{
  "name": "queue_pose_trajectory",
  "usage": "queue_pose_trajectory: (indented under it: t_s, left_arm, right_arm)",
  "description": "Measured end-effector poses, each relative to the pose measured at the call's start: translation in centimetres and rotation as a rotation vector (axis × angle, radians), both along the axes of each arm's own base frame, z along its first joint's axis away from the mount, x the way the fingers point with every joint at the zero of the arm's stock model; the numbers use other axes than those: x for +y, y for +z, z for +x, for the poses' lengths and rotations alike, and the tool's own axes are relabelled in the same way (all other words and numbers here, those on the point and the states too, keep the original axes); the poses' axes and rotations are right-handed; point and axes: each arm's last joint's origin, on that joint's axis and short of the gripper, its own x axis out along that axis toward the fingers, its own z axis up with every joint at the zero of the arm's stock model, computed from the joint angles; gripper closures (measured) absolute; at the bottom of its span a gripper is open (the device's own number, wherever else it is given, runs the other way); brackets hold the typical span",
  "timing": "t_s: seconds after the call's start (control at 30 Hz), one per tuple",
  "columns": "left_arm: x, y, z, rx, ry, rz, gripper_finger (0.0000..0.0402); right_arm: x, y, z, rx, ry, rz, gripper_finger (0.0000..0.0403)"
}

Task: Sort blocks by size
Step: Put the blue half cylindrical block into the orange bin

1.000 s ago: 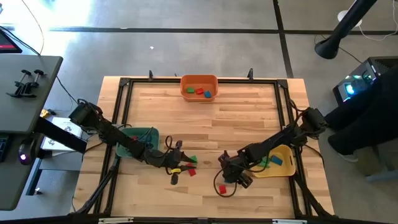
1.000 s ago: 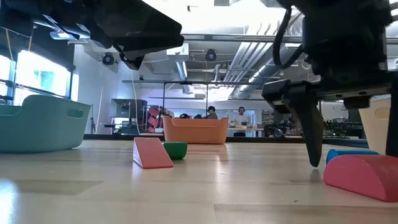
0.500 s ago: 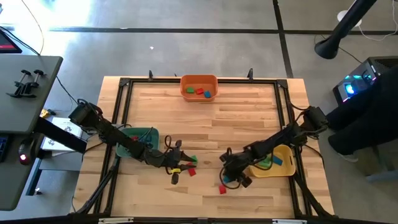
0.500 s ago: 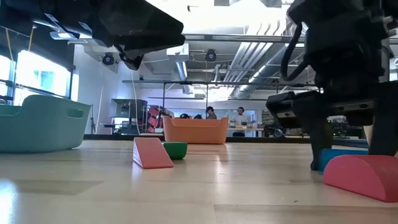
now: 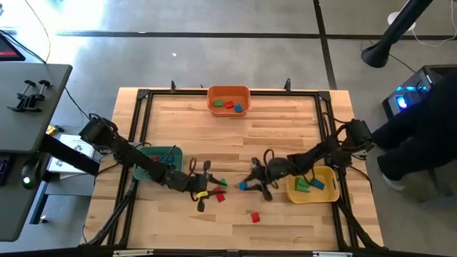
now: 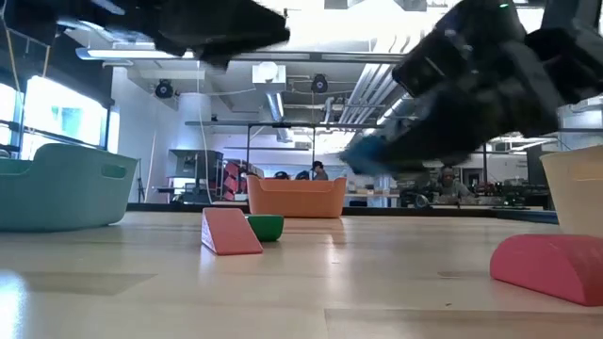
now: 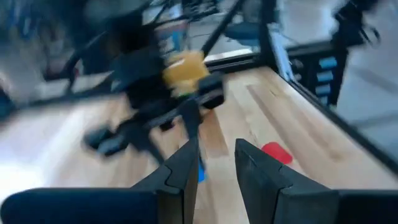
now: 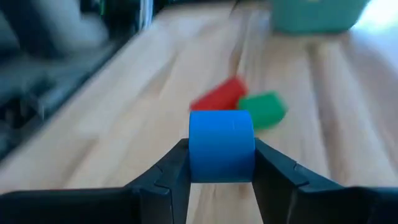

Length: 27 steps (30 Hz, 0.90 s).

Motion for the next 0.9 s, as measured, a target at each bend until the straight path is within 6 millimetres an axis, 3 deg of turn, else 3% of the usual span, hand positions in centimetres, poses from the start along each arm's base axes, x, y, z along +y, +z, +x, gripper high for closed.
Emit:
queue_pose_trajectory:
  t_s: [0.13, 0.27, 0.57, 0.9]
  left_arm:
    - [-0.5, 0.8, 0.4, -0.046, -0.096, 0.255, 0.0307]
    - [-0.1, 2.1, 1.6, -0.068, -0.086, 0.317, 0.0275]
    - [1.5, 1.7, 2.8, 0.115, -0.104, 0.485, 0.0173]
    - [2.5, 1.1, 3.8, 0.090, -0.091, 0.569, 0.0168]
  right_arm:
    - [-1.7, 1.4, 0.8, -0.110, -0.084, 0.145, 0.0275]
    - [-2.4, 1.9, 1.0, -0.128, -0.091, 0.242, 0.0275]
    - [-2.2, 2.2, 1.3, -0.099, -0.055, 0.359, 0.0275]
    - [-1.5, 4.0, 3.5, -0.078, 0.052, 0.385, 0.0275]
